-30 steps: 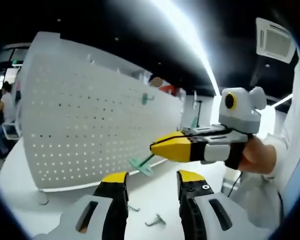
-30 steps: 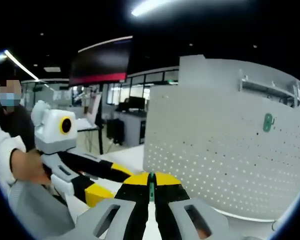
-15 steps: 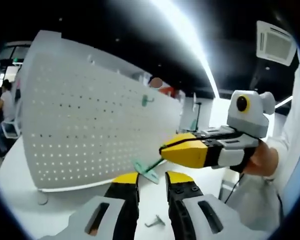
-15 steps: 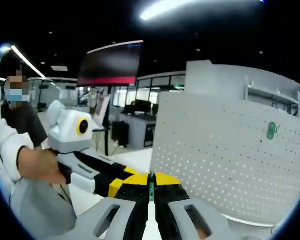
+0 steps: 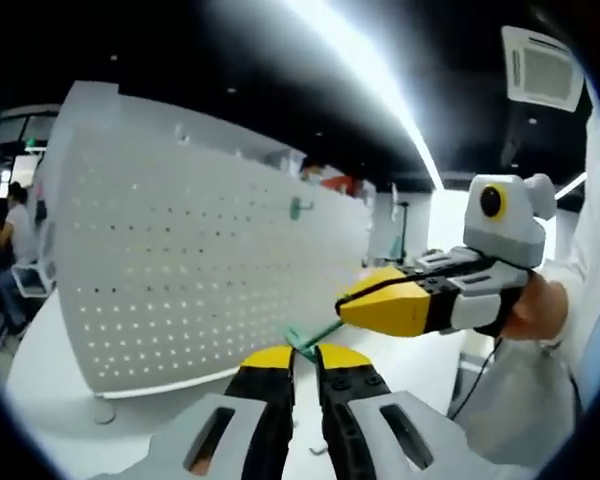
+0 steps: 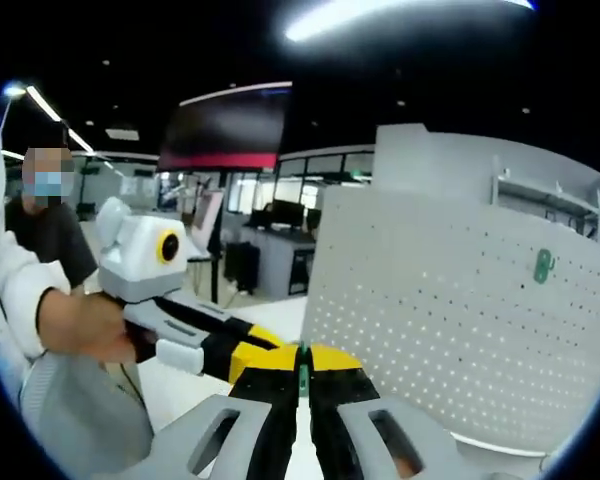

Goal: Insert the hook assembly into the mounting plate slot until the hook locks in place.

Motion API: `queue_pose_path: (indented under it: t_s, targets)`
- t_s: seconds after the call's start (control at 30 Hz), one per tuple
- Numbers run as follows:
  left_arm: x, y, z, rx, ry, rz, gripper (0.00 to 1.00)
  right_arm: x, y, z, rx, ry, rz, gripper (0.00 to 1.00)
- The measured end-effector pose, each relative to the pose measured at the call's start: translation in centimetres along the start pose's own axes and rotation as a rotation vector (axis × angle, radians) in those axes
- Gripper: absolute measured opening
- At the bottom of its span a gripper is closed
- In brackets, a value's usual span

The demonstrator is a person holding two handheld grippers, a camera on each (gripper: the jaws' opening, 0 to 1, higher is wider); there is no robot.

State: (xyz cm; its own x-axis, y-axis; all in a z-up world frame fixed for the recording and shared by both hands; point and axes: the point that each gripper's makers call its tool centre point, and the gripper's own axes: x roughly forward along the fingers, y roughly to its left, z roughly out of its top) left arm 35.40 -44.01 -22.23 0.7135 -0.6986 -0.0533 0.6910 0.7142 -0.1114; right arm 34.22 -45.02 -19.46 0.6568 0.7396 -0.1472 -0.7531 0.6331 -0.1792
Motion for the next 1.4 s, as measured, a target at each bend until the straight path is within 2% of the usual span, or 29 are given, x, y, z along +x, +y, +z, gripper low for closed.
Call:
queue_pose_path:
  t_s: [0.4,0.6,0.97,1.23,1.4]
  targets:
    - [-0.1,0.0,0.5,0.068,-0.012,0.01,0.05,-0.4,0.1,-0.6,-0.007,0.018,-0.009,0.0]
    - [-0.3,0.2,1.1,0.101,-0.037,0.024,0.04,-0.4,0.0,-0.8,0.0,0.023,-0.01,0.0]
    - [-0.5,0.5,1.2,0.105,-0.043,0.031,0.04,-0.2,0.2,-0.8,0.01,0.02,-0.009,0.0]
    - [-0.5,0.3,1.2,0.098,-0.041,0.024,0.12,-0.3,-0.5,-1.1,0.012,0.023,-0.034,0.0]
    - [-0.4,0.1,1.0,0.083,-0.037,0.015,0.19,-0.8,-2.2,-0.7,0.026,0.013,-0.075,0.0]
